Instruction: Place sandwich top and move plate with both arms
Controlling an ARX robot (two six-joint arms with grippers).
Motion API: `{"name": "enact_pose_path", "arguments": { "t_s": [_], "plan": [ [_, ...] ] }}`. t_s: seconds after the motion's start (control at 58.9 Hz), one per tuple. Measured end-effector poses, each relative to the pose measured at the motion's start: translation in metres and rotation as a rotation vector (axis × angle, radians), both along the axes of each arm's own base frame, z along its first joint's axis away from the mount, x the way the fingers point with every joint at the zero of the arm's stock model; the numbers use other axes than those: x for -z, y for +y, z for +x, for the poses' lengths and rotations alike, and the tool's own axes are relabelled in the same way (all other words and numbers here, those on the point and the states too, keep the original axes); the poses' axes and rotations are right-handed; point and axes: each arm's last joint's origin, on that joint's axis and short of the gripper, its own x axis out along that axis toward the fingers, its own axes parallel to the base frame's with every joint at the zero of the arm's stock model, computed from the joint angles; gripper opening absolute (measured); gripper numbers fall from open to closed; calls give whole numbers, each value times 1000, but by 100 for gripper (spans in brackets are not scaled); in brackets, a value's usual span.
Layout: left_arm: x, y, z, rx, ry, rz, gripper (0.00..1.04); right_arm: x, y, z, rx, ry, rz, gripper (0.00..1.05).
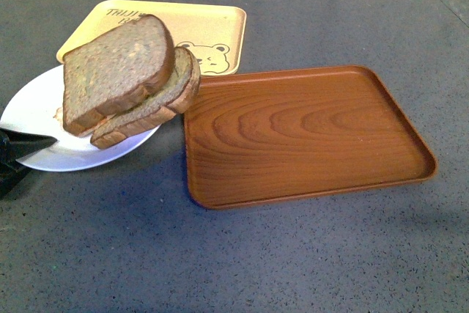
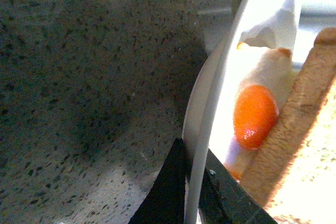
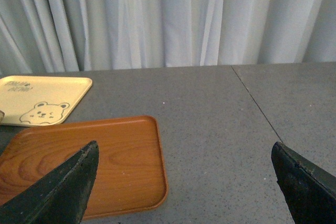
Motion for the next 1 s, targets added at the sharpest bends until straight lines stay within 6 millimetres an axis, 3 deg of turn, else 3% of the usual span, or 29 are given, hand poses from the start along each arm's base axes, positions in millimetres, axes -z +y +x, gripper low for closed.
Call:
{"name": "enact_pose_path", "arguments": {
  "t_s": [0.238, 0.408, 0.713, 1.002],
  "plan": [
    [-6, -5, -5, 6, 26, -35, 3, 0, 0, 0, 0, 0, 0, 96],
    [-25, -12, 10, 39, -1, -31, 3, 0, 0, 0, 0, 0, 0, 96],
    [-63, -40, 75, 113, -73, 54, 3, 0, 0, 0, 0, 0, 0, 96],
    [-54, -68, 136, 136, -78, 116, 3, 0, 0, 0, 0, 0, 0, 96]
  ]
}}
